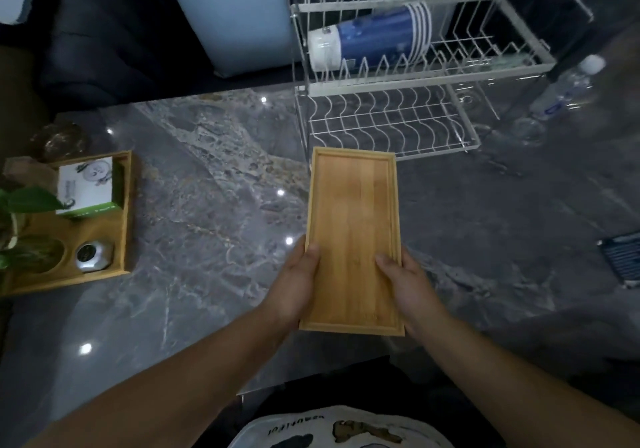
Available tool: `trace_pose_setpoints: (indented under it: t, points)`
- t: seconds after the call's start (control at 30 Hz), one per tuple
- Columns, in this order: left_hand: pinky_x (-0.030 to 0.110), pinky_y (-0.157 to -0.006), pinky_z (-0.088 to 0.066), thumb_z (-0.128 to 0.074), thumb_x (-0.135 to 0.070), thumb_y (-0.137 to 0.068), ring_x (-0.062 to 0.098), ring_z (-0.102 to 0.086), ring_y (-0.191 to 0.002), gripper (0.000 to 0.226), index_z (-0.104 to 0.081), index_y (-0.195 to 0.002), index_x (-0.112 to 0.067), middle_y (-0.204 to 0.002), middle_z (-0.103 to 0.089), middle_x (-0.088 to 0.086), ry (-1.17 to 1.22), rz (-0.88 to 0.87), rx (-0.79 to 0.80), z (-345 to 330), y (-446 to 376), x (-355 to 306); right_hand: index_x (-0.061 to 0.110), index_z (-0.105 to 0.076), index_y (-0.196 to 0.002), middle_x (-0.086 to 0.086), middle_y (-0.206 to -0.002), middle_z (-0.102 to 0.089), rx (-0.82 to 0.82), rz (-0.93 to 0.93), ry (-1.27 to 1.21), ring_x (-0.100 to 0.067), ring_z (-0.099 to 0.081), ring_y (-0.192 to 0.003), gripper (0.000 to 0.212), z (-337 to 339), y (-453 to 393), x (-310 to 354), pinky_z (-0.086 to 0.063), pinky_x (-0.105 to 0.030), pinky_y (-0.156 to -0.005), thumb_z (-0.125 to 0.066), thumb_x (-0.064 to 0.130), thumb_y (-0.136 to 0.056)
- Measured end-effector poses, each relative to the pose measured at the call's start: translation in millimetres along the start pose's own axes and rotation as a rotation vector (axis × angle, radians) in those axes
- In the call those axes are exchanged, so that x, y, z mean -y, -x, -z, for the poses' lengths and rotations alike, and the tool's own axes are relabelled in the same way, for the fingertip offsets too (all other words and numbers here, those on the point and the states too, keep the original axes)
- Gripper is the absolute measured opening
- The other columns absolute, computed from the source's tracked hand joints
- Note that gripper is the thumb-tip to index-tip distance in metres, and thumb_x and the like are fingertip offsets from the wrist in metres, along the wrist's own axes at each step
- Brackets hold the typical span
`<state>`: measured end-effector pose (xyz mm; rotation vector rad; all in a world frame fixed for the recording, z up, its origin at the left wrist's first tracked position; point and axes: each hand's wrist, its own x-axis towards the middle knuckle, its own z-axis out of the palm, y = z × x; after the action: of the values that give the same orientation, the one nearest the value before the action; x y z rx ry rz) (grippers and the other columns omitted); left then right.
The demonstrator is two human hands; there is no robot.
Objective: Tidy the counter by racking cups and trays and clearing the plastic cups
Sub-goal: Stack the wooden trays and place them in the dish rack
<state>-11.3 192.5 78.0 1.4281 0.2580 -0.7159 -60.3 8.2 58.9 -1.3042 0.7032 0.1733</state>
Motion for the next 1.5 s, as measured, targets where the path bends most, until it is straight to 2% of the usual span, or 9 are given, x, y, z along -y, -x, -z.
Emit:
trace_pose_setpoints:
  t: [0.17,0.27,0.43,0.67,0.9,1.0,1.1,1.27,1.5]
  points:
    - [0.036,-0.086,-0.057,-0.038,-0.052,-0.098,0.013,-0.068,-0.104,0.035,-0.057,-0.124,-0.038,-0.122,-0.067,-0.004,-0.006,-0.033,-0.019,-56.6,-28.2,-22.3,0.037,-0.059,-0.124,0.009,-0.107,-0.074,0.012,0.013,0.035,-0.016,-0.071,-0.096,0.030,48.1,-29.0,41.1,-0.060,-0.041,-0.077,-0.059,0.038,-0.094]
    - [0.050,-0.096,-0.051,-0.036,-0.055,-0.099,0.022,-0.063,-0.113,0.042,-0.053,-0.131,-0.033,-0.128,-0.064,0.001,0.029,-0.028,-0.040,-92.5,-50.3,-39.4,0.037,-0.062,-0.107,0.012,-0.094,-0.076,0.039,0.014,0.055,-0.007,-0.073,-0.081,0.013,74.9,-55.9,70.4,-0.058,-0.024,-0.058,-0.057,0.031,-0.097]
    - [0.054,-0.094,-0.051,-0.037,-0.053,-0.099,0.028,-0.064,-0.111,0.045,-0.056,-0.128,-0.026,-0.124,-0.066,0.006,0.115,-0.017,-0.165,-131.6,-94.0,-63.9,0.024,-0.066,-0.105,0.006,-0.093,-0.075,0.084,0.039,0.098,-0.011,-0.073,-0.081,0.012,98.7,-112.9,113.0,-0.056,-0.030,-0.067,-0.058,0.021,-0.097]
    - [0.034,-0.061,-0.060,-0.035,-0.041,-0.102,0.015,-0.073,-0.083,0.039,-0.062,-0.118,-0.017,-0.098,-0.075,0.004,0.174,-0.058,-0.261,-146.5,-151.3,-92.6,0.029,-0.064,-0.114,0.006,-0.087,-0.078,0.177,0.021,0.153,-0.019,-0.075,-0.082,0.024,100.6,-182.6,154.3,-0.060,-0.041,-0.066,-0.063,0.032,-0.091]
    - [0.026,-0.048,-0.055,-0.036,-0.037,-0.102,0.016,-0.073,-0.063,0.038,-0.066,-0.097,-0.014,-0.071,-0.075,0.002,0.239,-0.016,-0.289,-142.6,-182.3,-103.6,0.034,-0.063,-0.116,0.010,-0.085,-0.077,0.206,0.000,0.174,-0.010,-0.074,-0.070,0.026,91.2,-217.6,167.1,-0.055,-0.026,-0.049,-0.064,0.034,-0.090]
    - [0.039,-0.081,-0.059,-0.039,-0.042,-0.101,0.022,-0.071,-0.099,0.042,-0.065,-0.113,-0.012,-0.107,-0.074,0.010,0.212,0.017,-0.336,-140.8,-193.0,-105.2,0.035,-0.064,-0.103,0.014,-0.077,-0.076,0.215,-0.001,0.203,-0.004,-0.072,-0.063,0.012,89.2,-228.3,170.9,-0.052,-0.020,-0.044,-0.062,0.030,-0.093]
    - [0.054,-0.115,-0.029,-0.038,-0.045,-0.100,0.028,-0.039,-0.139,0.054,-0.043,-0.143,-0.013,-0.149,-0.045,0.011,0.190,0.021,-0.316,-139.7,-203.5,-106.9,0.031,-0.065,-0.115,0.003,-0.095,-0.074,0.221,-0.024,0.273,-0.014,-0.073,-0.073,0.024,87.1,-236.5,176.2,-0.055,-0.026,-0.048,-0.063,0.034,-0.092]
    - [0.047,-0.101,-0.048,-0.040,-0.045,-0.099,0.027,-0.059,-0.119,0.041,-0.065,-0.118,-0.018,-0.122,-0.069,0.008,0.212,-0.006,-0.300,-135.4,-217.6,-115.1,0.031,-0.063,-0.123,0.009,-0.092,-0.073,0.176,-0.020,0.320,-0.012,-0.071,-0.076,0.034,80.5,-251.0,185.5,-0.054,-0.019,-0.048,-0.065,0.037,-0.090]
    - [0.054,-0.091,-0.053,-0.047,-0.052,-0.095,0.029,-0.067,-0.102,0.042,-0.068,-0.107,-0.017,-0.104,-0.074,0.007,0.177,0.041,-0.338,-126.8,-236.7,-129.7,0.029,-0.050,-0.138,-0.004,-0.118,-0.068,0.151,-0.060,0.312,-0.027,-0.068,-0.098,0.050,70.0,-266.6,196.4,-0.061,-0.050,-0.076,-0.063,0.037,-0.090]
